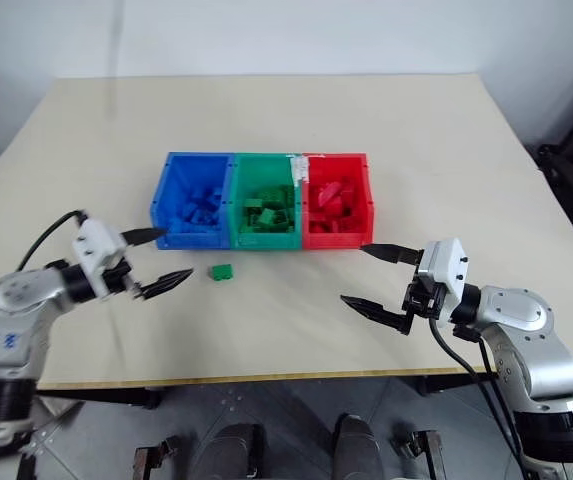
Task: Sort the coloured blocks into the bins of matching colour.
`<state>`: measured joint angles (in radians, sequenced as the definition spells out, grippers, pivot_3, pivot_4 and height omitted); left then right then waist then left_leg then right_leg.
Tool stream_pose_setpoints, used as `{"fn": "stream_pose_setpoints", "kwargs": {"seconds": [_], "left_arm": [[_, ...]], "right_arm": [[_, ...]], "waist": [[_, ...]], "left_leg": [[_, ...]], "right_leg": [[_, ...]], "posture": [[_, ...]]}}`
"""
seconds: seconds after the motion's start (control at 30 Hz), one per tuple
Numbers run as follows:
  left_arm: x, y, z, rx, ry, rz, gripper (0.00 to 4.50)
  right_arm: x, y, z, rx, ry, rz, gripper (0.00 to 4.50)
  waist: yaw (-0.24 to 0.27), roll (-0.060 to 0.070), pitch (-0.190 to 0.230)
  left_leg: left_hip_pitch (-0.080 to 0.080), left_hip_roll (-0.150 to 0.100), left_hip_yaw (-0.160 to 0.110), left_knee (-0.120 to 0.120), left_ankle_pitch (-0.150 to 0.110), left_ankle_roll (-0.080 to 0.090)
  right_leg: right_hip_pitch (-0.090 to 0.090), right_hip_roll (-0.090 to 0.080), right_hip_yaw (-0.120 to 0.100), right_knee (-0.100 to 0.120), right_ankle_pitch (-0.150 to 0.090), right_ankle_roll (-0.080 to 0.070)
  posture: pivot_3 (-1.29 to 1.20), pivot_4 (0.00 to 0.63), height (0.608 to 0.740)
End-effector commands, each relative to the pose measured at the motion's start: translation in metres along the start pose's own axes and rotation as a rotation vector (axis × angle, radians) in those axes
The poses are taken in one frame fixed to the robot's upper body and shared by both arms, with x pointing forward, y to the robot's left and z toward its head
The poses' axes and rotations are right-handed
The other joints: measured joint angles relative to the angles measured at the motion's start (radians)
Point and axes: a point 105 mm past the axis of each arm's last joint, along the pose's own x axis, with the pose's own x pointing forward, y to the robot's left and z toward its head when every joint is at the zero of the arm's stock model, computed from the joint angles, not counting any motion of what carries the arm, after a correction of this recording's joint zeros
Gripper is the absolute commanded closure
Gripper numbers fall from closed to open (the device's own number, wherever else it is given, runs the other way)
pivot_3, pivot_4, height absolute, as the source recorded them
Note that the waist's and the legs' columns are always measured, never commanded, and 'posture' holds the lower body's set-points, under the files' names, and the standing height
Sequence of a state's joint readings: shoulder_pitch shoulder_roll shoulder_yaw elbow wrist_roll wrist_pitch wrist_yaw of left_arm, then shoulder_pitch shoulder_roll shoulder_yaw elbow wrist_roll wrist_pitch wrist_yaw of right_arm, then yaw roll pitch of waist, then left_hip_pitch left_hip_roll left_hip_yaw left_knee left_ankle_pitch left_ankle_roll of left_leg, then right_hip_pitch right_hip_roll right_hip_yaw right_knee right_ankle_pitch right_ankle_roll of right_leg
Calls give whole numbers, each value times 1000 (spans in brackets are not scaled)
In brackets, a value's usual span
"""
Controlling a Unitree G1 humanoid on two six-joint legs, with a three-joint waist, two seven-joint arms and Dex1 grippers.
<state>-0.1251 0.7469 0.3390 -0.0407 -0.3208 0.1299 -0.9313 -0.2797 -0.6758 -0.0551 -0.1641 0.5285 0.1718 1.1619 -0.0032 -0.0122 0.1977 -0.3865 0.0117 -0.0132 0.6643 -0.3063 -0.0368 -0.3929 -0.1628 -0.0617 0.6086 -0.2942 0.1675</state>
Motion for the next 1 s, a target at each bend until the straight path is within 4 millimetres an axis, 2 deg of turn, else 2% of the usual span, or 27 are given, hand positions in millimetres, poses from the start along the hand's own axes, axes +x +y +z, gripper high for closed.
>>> {"fn": "stream_pose_setpoints", "kwargs": {"seconds": [0.03,0.13,0.23,0.33,0.43,0.47,0.57,0.63,0.77,0.87,1.0], "left_arm": [[-30,4,5,37,13,70,16],[-38,-1,-7,9,58,86,16],[-22,-13,-2,3,33,32,16],[12,-21,6,22,21,-45,16],[34,-26,8,35,34,-107,16],[49,-30,7,35,53,-156,16],[78,-36,1,32,131,-233,16],[91,-34,-6,33,182,-242,16],[108,-34,-6,34,193,-261,16],[112,-35,-7,37,201,-279,589],[111,-37,-9,37,206,-318,1832]], "right_arm": [[7,0,2,-34,0,97,0],[11,-2,2,-39,-5,126,0],[11,-3,0,-41,4,132,0],[3,-3,-4,-30,29,109,0],[-1,-3,-6,-26,43,92,0],[-5,-1,-6,-23,50,79,0],[-11,3,-6,-18,58,50,0],[-12,6,-4,-17,57,33,0],[-15,13,-3,-11,58,-4,0],[-16,16,-4,-8,61,-30,0],[-17,17,-4,-5,63,-51,0]], "waist": [[15,0,0],[29,0,0],[32,0,0],[33,0,0],[25,0,0],[21,0,0],[24,0,0],[21,0,0],[23,0,0],[28,0,0],[27,0,0]], "left_leg": [[0,0,-1,0,0,0],[0,0,-1,1,-1,0],[0,0,-1,1,-1,0],[0,0,-1,1,-1,0],[0,0,0,1,0,0],[0,-1,0,1,0,0],[0,0,1,0,0,-1],[0,-1,2,1,0,-1],[0,0,2,1,0,-1],[0,0,2,2,0,-1],[0,0,2,3,0,-1]], "right_leg": [[1,0,-1,0,0,0],[1,0,-1,0,0,0],[1,0,-1,0,0,0],[1,0,-1,1,0,-1],[0,0,-1,2,0,-1],[0,0,-1,2,0,-1],[-1,1,-1,2,0,-1],[-1,0,0,2,0,-1],[-1,1,0,2,0,-1],[0,0,0,2,1,0],[0,0,0,2,1,0]], "posture": [[0,150,740],[0,150,740],[0,150,740],[0,150,740],[0,150,740],[0,150,740],[0,150,740],[0,150,740],[0,150,740],[0,150,740],[0,150,740]]}}
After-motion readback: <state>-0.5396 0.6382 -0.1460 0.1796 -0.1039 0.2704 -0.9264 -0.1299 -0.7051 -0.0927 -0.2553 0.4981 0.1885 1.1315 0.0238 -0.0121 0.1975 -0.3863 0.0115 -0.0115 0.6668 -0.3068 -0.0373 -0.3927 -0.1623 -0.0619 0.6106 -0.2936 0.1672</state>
